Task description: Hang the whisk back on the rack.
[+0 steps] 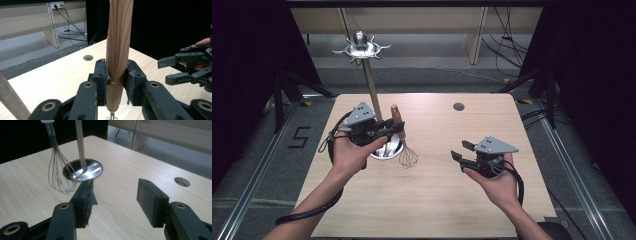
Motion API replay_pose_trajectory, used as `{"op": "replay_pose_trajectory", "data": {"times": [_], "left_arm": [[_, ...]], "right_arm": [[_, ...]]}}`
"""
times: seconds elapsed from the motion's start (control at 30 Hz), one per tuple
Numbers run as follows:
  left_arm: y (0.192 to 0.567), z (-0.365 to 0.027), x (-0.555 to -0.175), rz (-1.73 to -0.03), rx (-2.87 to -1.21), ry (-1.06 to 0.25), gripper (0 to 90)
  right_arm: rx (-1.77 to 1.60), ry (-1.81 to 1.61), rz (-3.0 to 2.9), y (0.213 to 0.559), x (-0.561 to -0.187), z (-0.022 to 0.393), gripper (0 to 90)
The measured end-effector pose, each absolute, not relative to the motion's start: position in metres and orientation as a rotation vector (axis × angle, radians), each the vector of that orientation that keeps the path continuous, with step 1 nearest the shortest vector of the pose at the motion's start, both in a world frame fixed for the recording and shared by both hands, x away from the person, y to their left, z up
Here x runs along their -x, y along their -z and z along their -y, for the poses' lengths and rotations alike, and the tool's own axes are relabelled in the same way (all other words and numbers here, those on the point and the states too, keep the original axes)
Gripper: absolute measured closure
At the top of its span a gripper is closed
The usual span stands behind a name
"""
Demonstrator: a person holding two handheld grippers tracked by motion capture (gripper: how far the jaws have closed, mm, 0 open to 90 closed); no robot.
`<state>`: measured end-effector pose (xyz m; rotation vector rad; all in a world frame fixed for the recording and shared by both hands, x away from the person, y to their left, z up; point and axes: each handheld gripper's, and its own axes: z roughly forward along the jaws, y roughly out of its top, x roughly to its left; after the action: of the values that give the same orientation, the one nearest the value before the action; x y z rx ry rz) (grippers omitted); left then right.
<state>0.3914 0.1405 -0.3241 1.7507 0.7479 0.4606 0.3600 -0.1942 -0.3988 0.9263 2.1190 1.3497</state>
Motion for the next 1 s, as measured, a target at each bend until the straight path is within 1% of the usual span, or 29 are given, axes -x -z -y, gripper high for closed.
{"op": "replay_pose_trajectory", "data": {"times": [0.03,0.23,0.3,0.9,1.0], "left_arm": [[0.323,-0.139,-0.391,-0.775,-1.736,-0.438,72.3],[0.318,-0.137,-0.396,-0.782,-1.742,-0.434,72.3],[0.316,-0.137,-0.397,-0.782,-1.743,-0.433,72.3],[0.292,-0.138,-0.407,-0.794,-1.742,-0.475,72.3],[0.288,-0.138,-0.409,-0.797,-1.742,-0.484,72.3]], "right_arm": [[-0.928,-1.347,-2.118,0.399,-0.360,0.196,48.0],[-0.989,-1.333,-2.118,0.405,-0.358,0.201,48.0],[-0.940,-1.319,-2.126,0.406,-0.361,0.205,48.0],[-0.990,-1.332,-2.104,0.411,-0.360,0.205,48.0],[-0.947,-1.326,-2.111,0.411,-0.363,0.207,47.9]]}}
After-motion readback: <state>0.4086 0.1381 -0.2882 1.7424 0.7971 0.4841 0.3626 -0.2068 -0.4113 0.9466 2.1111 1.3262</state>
